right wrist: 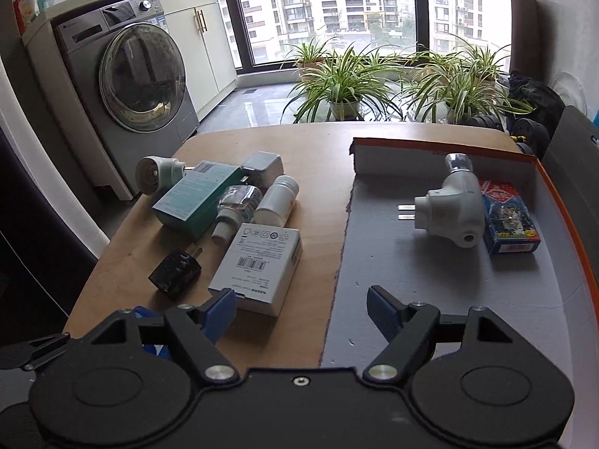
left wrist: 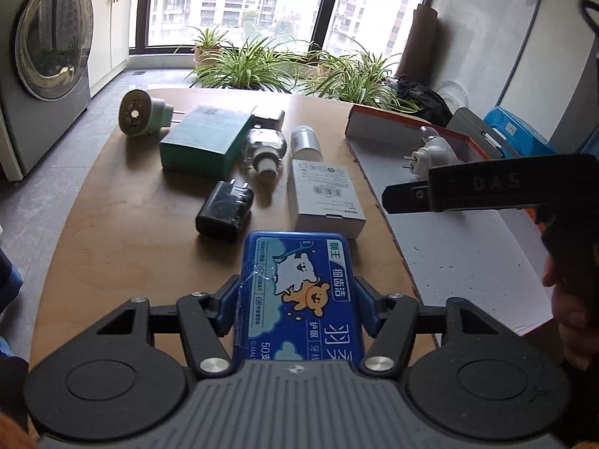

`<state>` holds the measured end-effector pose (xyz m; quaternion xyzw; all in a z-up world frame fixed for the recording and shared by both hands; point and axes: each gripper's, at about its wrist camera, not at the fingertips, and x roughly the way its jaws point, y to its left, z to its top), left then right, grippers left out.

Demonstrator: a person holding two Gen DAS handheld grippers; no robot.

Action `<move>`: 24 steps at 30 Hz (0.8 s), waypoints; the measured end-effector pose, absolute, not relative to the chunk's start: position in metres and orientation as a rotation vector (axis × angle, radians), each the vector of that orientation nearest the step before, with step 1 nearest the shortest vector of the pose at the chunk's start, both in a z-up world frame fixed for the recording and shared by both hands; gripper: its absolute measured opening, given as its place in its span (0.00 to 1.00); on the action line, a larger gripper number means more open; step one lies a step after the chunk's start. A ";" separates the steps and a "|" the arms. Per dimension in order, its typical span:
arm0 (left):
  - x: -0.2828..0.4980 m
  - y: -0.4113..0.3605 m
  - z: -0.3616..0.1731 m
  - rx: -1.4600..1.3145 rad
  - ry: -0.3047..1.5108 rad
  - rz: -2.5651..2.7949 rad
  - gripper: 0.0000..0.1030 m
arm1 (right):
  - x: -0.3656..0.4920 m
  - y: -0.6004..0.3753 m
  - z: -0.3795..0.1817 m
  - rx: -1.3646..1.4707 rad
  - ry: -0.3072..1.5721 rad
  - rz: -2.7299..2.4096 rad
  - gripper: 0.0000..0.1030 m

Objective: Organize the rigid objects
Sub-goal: 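Grasp the white barcode box with the right tool while the left tool holds the blue box, then carry the blue box with the left tool while the right tool carries the white box over the tray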

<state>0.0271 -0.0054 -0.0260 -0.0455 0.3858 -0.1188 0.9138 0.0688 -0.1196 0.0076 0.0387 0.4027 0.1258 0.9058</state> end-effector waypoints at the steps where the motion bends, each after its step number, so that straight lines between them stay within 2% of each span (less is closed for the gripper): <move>1: 0.026 -0.002 -0.024 -0.091 0.787 -0.227 0.61 | 0.076 -0.112 0.004 0.078 0.843 0.266 0.88; 10: 0.031 0.021 -0.013 -0.126 0.749 -0.129 0.61 | 0.128 -0.068 -0.022 0.048 0.937 0.244 0.86; 12: 0.033 0.023 -0.014 -0.133 0.748 -0.116 0.61 | 0.132 -0.065 -0.028 0.035 0.945 0.235 0.70; 24: 0.034 0.011 -0.006 -0.138 0.715 -0.137 0.61 | 0.070 -0.116 0.019 0.020 0.788 0.218 0.68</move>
